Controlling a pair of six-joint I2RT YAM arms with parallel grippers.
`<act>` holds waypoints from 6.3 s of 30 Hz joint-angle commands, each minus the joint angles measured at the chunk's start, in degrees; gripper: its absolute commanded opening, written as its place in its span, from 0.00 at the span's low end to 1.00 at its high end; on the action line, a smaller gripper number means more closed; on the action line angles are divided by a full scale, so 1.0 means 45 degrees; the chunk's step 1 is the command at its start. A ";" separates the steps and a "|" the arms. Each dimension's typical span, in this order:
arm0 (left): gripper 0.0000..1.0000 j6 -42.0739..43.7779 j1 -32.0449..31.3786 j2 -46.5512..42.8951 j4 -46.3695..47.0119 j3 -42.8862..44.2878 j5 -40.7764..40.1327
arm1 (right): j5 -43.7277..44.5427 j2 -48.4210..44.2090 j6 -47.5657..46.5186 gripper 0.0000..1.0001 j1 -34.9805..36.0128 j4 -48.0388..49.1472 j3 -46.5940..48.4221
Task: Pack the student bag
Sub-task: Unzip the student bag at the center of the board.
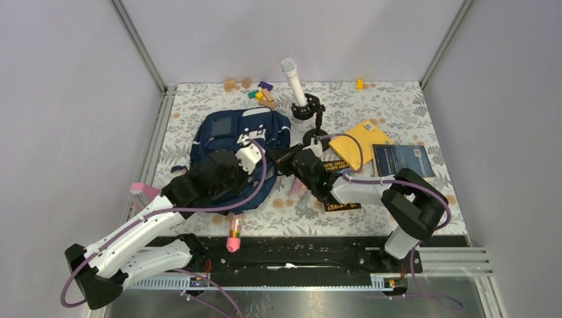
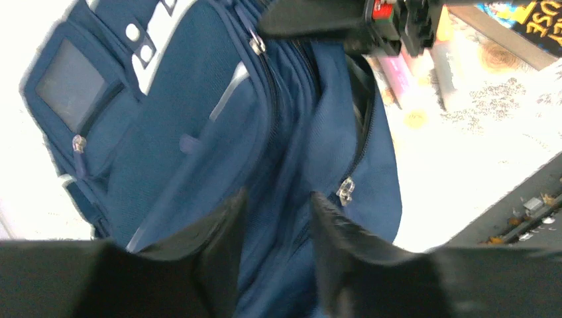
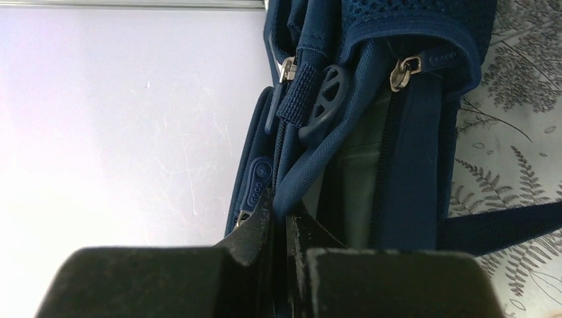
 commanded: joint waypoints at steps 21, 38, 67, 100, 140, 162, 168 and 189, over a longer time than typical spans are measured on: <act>0.60 -0.8709 -0.6287 0.1320 0.0790 0.1233 -0.7716 | 0.3840 -0.2185 -0.1434 0.00 0.0048 -0.2791 0.0710; 0.48 -1.2424 -0.5880 0.2205 0.1034 -0.0587 -0.6329 | 0.4303 -0.2584 -0.2437 0.00 0.0031 -0.2804 0.0653; 0.24 -1.4141 -0.5256 0.4691 0.2830 -0.0898 -0.8054 | 0.4318 -0.2929 -0.3359 0.00 0.0049 -0.2413 0.0425; 0.00 -1.4754 -0.5060 0.3157 0.1299 -0.2522 -0.8618 | 0.6317 -0.3788 -0.4544 0.00 -0.0012 -0.2153 -0.0593; 0.00 -0.9616 -0.1073 0.0100 0.1185 -0.1769 -0.4240 | 0.7023 -0.3810 -0.6578 0.00 -0.0148 -0.2017 -0.1362; 0.00 -0.9081 0.0189 -0.0534 0.0417 -0.2785 -0.3676 | 0.7166 -0.3753 -0.7338 0.00 -0.0186 -0.1900 -0.1344; 0.00 -0.9369 0.0388 -0.0352 -0.0030 -0.2645 -0.4162 | 0.7167 -0.3681 -0.7409 0.00 -0.0268 -0.1900 -0.1390; 0.00 -0.7400 0.0496 0.0308 -0.0514 -0.0914 -0.0697 | 0.3489 -0.5665 -1.1352 0.71 -0.0319 -0.2282 -0.1937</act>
